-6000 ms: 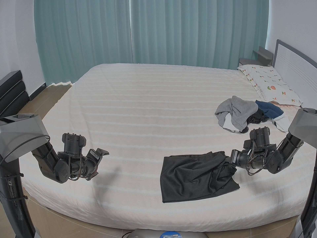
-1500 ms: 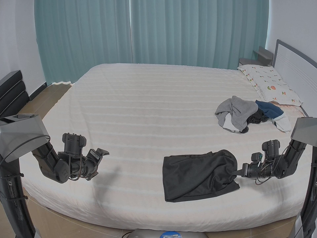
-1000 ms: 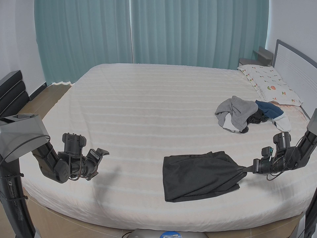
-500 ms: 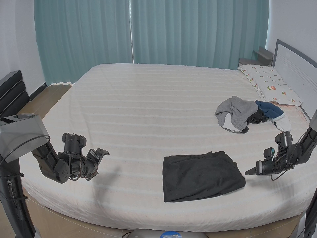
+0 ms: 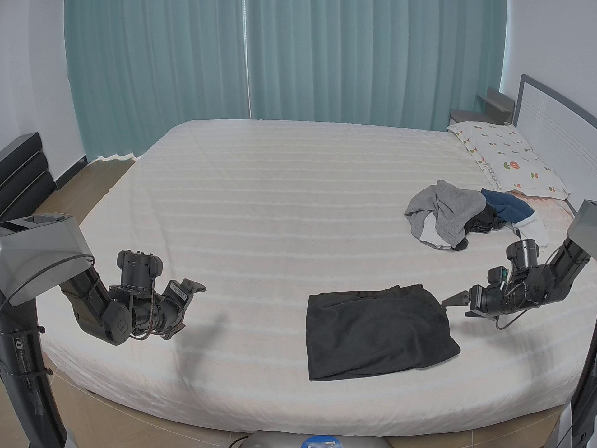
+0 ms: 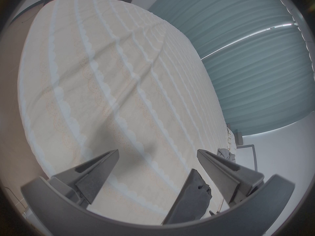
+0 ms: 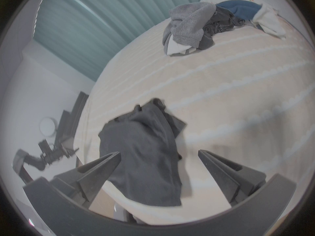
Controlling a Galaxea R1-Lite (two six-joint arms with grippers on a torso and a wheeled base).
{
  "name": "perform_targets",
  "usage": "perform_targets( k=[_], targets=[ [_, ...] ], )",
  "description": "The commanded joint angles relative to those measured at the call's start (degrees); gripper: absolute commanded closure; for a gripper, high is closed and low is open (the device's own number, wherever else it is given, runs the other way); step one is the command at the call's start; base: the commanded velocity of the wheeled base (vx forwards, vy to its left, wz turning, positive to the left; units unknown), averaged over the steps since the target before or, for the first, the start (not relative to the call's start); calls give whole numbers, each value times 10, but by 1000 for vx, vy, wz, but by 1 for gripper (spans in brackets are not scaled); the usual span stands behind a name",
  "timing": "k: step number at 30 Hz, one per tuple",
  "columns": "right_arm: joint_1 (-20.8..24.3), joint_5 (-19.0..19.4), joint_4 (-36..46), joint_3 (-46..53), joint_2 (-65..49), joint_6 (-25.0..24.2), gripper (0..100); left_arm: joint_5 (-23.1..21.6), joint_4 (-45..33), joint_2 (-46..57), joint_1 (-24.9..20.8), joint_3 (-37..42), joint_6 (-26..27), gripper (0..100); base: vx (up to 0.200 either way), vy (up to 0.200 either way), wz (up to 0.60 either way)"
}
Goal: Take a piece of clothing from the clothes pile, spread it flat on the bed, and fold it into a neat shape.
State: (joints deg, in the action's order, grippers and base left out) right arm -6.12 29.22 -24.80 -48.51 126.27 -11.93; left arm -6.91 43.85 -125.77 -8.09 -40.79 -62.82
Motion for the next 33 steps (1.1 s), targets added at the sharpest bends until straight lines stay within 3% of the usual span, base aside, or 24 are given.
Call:
perform_targets(
  k=[1,3,4,8,16,22,23,33],
  targets=[
    [58,-4,-108,-50,88,-107,0,1,0,-1,0,0,0,0,0,0,0],
    [59,-4,-117,-51,91,-114,0,1,0,-1,0,0,0,0,0,0,0],
    [69,-21,-173,-58,119,-153,0,1,1,-1,0,0,0,0,0,0,0],
    [75,-52,-191,-76,142,-163,0,1,0,-1,0,-1,0,0,0,0,0],
    [71,-56,-189,-89,146,-170,0,0,0,-1,0,0,0,0,0,0,0],
    [69,-58,-190,-90,144,-204,0,1,0,-1,0,0,0,0,0,0,0],
    [69,-58,-188,-90,144,-205,100,1,0,-1,0,0,0,0,0,0,0],
    [60,-57,-187,-87,137,-235,100,1,0,-1,0,0,0,0,0,0,0]
  ],
)
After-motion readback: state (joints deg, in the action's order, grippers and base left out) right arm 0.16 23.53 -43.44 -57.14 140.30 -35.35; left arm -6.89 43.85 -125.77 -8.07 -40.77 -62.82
